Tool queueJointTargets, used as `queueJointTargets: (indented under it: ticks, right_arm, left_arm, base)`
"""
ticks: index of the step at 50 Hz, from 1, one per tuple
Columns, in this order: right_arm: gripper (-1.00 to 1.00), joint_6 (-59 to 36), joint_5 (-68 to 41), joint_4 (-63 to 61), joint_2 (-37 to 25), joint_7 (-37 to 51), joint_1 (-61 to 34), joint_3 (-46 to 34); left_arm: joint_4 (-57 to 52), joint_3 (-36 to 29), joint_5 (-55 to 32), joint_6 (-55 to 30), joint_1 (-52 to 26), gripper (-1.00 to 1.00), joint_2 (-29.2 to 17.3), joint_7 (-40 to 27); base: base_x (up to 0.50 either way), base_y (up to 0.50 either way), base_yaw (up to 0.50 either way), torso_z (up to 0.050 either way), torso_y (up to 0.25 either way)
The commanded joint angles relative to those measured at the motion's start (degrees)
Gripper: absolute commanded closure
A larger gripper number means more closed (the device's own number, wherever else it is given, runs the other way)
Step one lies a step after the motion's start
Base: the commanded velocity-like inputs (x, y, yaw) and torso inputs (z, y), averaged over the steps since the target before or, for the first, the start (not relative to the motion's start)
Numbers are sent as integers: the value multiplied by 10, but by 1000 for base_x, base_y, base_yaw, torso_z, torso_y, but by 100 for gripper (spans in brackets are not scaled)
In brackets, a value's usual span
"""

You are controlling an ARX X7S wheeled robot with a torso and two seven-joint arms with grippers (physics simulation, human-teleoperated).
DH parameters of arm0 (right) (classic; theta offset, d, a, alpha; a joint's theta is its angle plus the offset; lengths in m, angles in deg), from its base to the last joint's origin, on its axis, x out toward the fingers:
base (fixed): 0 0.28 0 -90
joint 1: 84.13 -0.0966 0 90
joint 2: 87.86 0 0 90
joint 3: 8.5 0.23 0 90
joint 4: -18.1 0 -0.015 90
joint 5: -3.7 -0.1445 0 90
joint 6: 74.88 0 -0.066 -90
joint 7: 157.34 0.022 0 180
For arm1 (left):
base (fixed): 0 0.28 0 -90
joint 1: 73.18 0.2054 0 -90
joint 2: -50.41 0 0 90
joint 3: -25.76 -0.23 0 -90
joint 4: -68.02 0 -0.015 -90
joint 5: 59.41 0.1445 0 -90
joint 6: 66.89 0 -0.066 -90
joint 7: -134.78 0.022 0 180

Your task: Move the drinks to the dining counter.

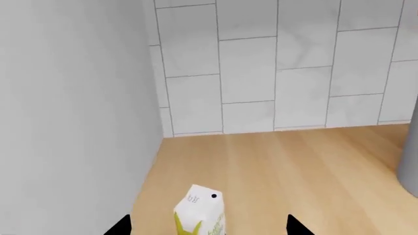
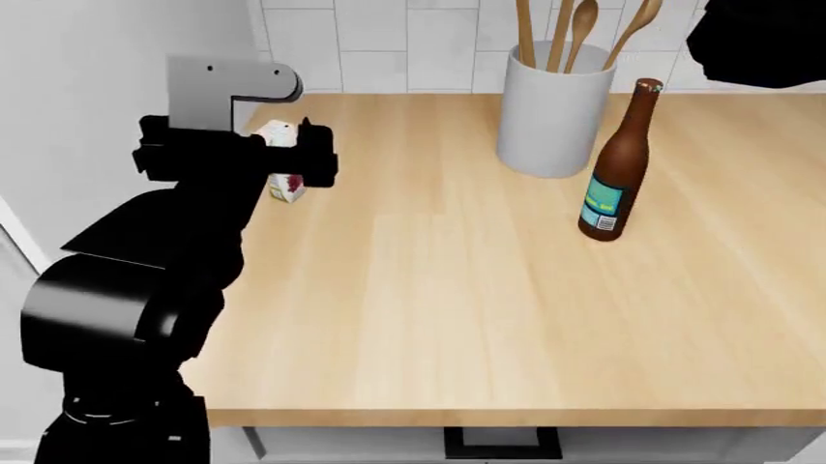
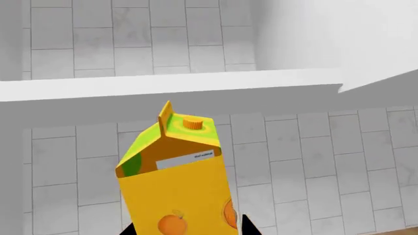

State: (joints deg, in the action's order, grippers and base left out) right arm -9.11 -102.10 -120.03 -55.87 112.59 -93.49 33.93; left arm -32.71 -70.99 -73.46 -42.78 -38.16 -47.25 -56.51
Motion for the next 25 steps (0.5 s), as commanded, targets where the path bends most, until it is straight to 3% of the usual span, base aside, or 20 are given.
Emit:
queueJointTargets:
  ticks: [1,25]
  right_arm:
    - [100,28,0,-6,-22,-1,-54,-32]
    - [100,59,-4,-13,-37,-2,-104,-96]
  left_arm:
    - [73,10,-3,46,-4,-100,-1,8]
    - [294,11,2,181,-52,-100,1,38]
  base:
    - [0,0,0,0,0]
    - [0,0,0,0,1]
